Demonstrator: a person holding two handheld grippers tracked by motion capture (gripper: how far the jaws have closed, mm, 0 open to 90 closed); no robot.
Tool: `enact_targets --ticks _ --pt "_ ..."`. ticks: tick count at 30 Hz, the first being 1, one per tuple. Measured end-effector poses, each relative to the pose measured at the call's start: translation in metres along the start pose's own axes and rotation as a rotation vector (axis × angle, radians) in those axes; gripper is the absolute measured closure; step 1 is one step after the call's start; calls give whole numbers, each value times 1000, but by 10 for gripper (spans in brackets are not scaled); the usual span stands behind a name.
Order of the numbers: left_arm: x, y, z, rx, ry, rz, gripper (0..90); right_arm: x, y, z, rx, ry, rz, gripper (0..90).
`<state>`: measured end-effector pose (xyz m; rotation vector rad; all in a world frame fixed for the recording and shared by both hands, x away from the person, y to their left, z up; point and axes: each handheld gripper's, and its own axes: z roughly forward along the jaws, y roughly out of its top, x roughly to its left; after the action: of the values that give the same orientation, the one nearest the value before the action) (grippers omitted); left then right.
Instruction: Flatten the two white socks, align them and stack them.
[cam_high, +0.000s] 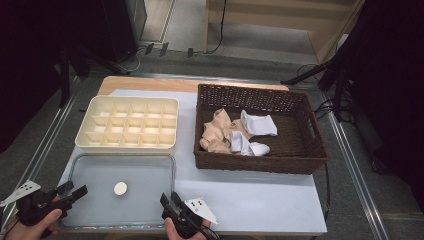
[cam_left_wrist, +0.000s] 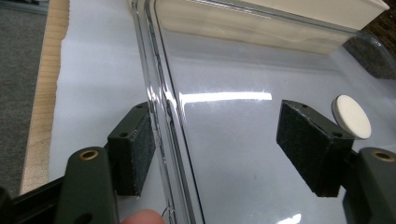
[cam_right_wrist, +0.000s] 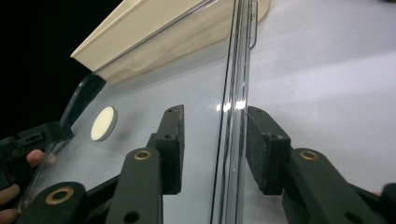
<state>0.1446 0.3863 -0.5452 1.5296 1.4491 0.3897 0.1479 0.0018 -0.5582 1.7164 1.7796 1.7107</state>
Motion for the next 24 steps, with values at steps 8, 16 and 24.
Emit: enact_targets --ticks 8,16,24 --pt "-5 0 2 14 48 59 237 1 -1 0 0 -12 -14 610" --pt "-6 1 2 17 53 62 236 2 -1 0 6 -32 -39 599" --pt "-6 0 2 15 57 66 232 2 0 0 21 -35 -44 594"
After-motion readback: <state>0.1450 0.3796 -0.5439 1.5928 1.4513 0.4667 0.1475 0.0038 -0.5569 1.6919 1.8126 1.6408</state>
